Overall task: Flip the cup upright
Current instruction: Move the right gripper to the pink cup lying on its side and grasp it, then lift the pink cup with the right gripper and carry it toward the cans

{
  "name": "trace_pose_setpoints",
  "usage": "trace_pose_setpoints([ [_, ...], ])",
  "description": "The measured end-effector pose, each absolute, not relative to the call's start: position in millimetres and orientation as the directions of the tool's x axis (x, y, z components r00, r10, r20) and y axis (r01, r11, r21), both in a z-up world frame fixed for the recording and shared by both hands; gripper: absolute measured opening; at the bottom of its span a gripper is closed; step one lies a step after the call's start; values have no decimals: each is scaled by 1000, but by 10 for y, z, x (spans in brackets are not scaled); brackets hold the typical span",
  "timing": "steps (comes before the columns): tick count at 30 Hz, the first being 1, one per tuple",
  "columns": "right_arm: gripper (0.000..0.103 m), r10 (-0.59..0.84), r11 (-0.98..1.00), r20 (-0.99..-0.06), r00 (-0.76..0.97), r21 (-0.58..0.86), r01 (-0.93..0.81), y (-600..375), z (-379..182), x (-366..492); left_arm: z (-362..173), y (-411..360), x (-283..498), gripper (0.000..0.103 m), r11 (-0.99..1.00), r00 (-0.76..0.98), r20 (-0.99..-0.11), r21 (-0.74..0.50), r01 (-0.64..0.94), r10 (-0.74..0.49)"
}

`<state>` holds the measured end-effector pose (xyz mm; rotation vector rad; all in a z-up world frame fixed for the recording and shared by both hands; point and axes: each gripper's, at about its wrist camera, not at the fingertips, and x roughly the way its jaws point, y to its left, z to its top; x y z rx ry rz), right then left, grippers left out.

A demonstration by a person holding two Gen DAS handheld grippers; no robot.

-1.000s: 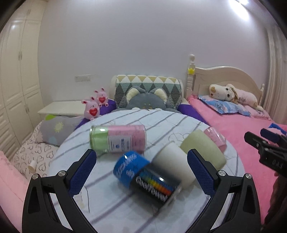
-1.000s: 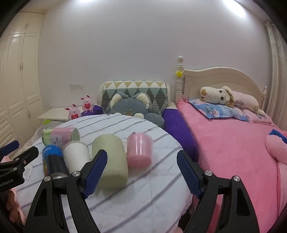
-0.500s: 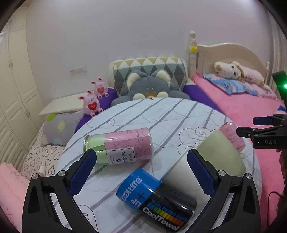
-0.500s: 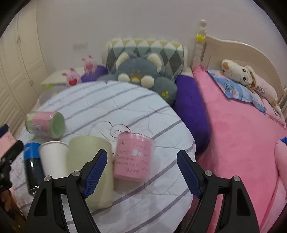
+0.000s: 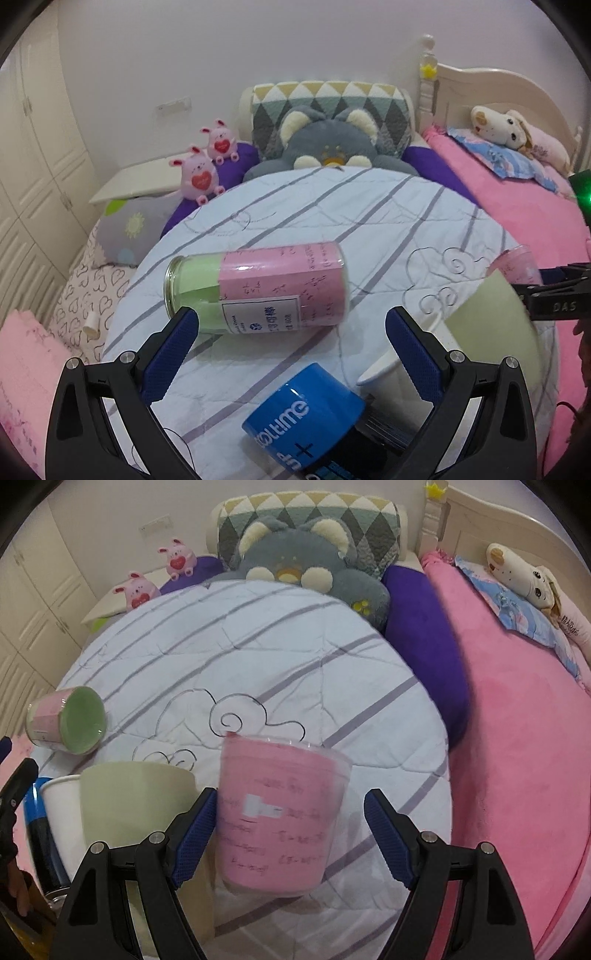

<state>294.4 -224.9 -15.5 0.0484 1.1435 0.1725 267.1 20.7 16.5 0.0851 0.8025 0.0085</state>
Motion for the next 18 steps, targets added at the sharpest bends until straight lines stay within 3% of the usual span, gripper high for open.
trace_pose_setpoints([
  [5,80,205,978,-903,378,176,-110,-2294,-192,2969,105,238,2734,102,998,671,-741,59,23,28],
  [6,70,221,975,-900,375,191,-116,-2302,-197,2963,95,237,2744,102,998,669,-743,63,21,33],
  [7,67,236,971,-898,372,204,-123,-2300,-182,2948,86,234,2754,102,998,665,-746,66,18,37],
  [18,67,204,977,-888,411,157,-146,-2234,-56,2900,105,238,2714,102,996,661,-749,88,21,52],
])
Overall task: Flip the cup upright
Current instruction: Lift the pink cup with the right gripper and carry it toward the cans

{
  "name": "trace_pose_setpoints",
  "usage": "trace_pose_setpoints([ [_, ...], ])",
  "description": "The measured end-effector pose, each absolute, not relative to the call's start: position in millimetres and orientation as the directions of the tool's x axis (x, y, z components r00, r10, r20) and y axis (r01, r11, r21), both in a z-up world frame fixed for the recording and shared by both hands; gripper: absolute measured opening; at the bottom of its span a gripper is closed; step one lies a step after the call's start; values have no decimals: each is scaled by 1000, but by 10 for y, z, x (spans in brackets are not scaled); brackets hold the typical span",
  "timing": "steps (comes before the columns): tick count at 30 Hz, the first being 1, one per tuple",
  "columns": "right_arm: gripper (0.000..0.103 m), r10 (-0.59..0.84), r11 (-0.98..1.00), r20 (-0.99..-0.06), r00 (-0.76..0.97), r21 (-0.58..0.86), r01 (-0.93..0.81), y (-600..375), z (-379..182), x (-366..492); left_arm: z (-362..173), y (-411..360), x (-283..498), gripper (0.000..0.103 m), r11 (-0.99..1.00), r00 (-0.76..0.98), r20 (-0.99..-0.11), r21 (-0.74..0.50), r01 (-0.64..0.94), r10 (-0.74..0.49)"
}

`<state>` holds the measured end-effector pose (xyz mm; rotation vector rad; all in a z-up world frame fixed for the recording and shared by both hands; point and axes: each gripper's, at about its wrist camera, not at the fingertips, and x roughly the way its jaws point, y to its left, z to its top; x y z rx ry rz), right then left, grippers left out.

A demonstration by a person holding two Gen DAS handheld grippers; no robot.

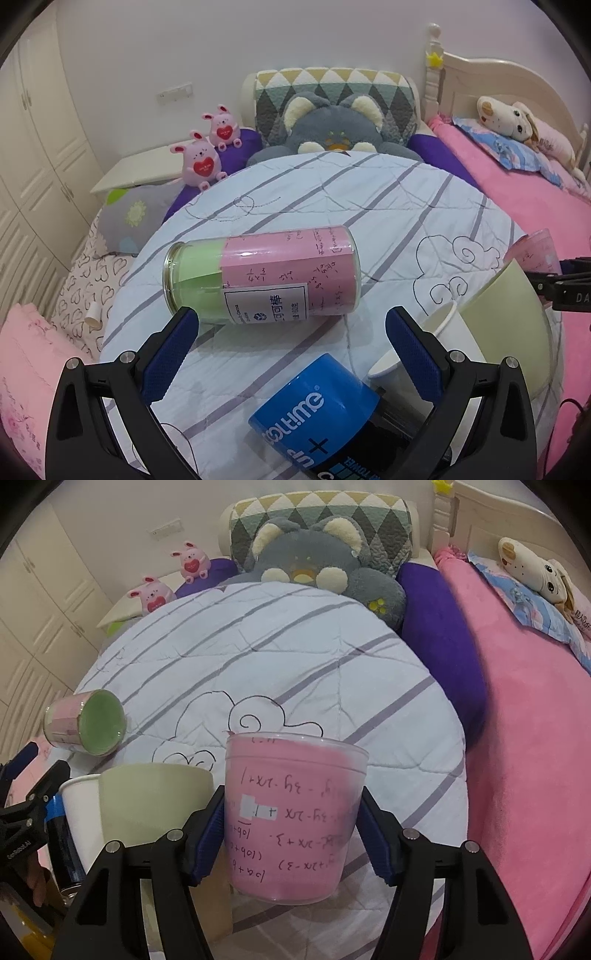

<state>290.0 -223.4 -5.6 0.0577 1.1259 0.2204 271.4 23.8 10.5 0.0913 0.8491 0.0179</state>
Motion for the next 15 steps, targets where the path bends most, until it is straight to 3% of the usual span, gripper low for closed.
trace_pose_setpoints([
  [15,67,190,981,-862,469,149,-124,-2330,276,2538,315,204,2453,102,996,677,-735,87,34,41],
])
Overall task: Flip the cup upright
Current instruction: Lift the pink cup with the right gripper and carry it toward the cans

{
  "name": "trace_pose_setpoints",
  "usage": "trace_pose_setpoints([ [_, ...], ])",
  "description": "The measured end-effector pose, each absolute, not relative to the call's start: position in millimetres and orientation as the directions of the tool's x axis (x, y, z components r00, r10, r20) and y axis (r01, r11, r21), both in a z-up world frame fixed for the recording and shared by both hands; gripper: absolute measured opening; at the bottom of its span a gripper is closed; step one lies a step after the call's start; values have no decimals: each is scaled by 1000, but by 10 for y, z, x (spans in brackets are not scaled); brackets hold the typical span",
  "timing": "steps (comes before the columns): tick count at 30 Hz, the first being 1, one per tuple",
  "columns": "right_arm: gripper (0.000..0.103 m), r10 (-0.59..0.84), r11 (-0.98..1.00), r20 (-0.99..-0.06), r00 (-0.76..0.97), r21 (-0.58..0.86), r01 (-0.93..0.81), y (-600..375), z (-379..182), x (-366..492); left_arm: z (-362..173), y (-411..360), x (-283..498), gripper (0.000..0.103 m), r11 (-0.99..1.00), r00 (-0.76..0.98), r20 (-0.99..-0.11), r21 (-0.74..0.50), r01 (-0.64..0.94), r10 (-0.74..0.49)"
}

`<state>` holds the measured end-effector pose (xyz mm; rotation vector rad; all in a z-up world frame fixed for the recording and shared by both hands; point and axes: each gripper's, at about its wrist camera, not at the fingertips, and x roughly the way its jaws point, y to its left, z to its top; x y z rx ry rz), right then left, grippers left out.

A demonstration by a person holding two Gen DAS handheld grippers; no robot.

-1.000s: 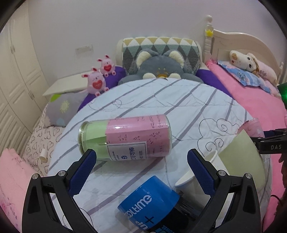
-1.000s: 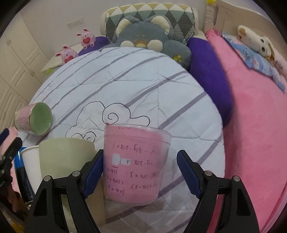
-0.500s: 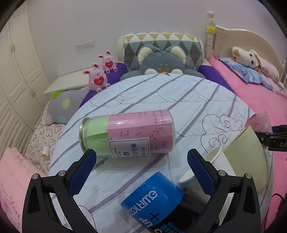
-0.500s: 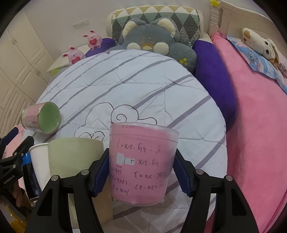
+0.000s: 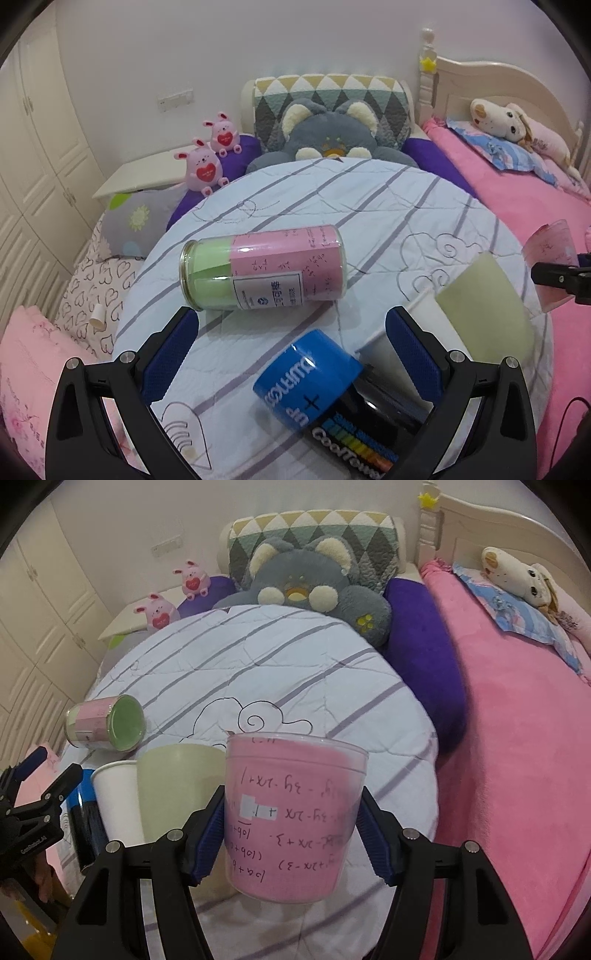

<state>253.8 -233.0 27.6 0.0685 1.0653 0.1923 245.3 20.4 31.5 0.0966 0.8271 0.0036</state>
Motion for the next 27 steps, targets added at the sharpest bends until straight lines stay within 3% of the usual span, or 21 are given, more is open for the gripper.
trace_pose_setpoints([
  [16,67,208,972,-851,482,122,-203,-1839,482,1666,354,376,1652,102,991,701,-713,93,95,0],
  [27,67,240,955,-888,392,144,-258,-1290,113,1356,123,792,1308,102,992,671,-742,94,84,14],
])
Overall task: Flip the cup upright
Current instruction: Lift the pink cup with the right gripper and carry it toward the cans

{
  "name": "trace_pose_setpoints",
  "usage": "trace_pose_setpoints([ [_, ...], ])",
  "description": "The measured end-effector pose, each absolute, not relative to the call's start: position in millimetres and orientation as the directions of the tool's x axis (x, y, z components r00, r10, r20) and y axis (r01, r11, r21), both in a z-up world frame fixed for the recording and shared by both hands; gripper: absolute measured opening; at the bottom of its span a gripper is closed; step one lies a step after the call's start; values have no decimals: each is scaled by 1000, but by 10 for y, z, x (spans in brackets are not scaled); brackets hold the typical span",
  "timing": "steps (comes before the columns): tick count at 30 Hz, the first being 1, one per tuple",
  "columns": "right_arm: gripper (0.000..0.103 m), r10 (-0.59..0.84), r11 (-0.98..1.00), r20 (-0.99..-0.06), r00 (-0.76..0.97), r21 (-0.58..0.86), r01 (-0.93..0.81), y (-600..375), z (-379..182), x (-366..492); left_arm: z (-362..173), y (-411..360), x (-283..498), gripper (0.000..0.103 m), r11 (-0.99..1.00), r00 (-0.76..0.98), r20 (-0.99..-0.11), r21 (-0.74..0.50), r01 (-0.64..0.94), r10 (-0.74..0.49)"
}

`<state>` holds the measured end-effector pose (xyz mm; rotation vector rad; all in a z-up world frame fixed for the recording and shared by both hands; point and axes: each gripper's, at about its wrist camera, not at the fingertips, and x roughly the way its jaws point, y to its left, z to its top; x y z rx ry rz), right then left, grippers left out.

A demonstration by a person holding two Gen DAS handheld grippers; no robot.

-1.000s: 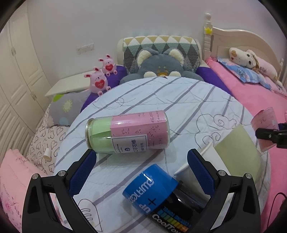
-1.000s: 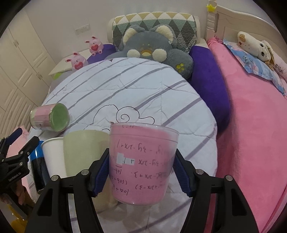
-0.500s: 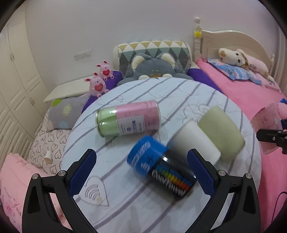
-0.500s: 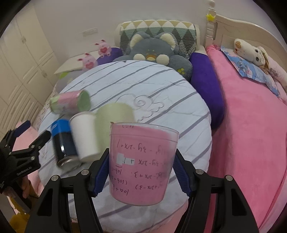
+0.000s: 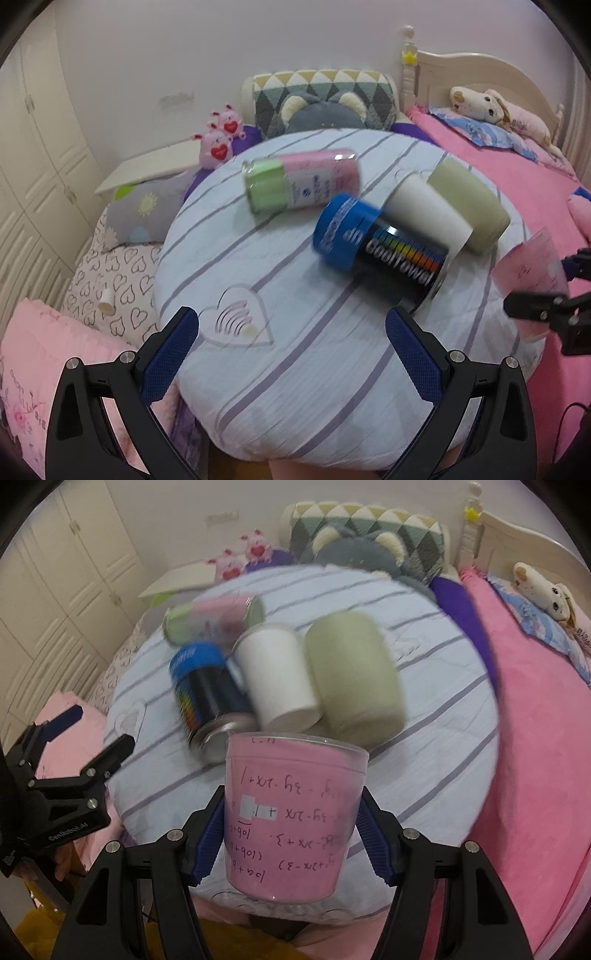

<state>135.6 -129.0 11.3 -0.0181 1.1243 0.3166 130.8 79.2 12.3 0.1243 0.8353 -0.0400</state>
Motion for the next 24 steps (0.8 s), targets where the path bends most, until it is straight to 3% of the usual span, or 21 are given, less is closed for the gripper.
trace_pose_setpoints([
  [6,68,247,953,-912,328,168,-251,-1168,-133,1392,-40,913,1285,102,993,645,-764,94,74,24],
  [8,82,231,954,-913,336,146,-261,-1139,-135,1370,-58,927,1281,102,993,642,-766,91,70,25],
  [24,82,225,954,-899,376,126,-270,-1197,-6,1261,30,758,1158,102,993,650,-760,68,96,-11],
])
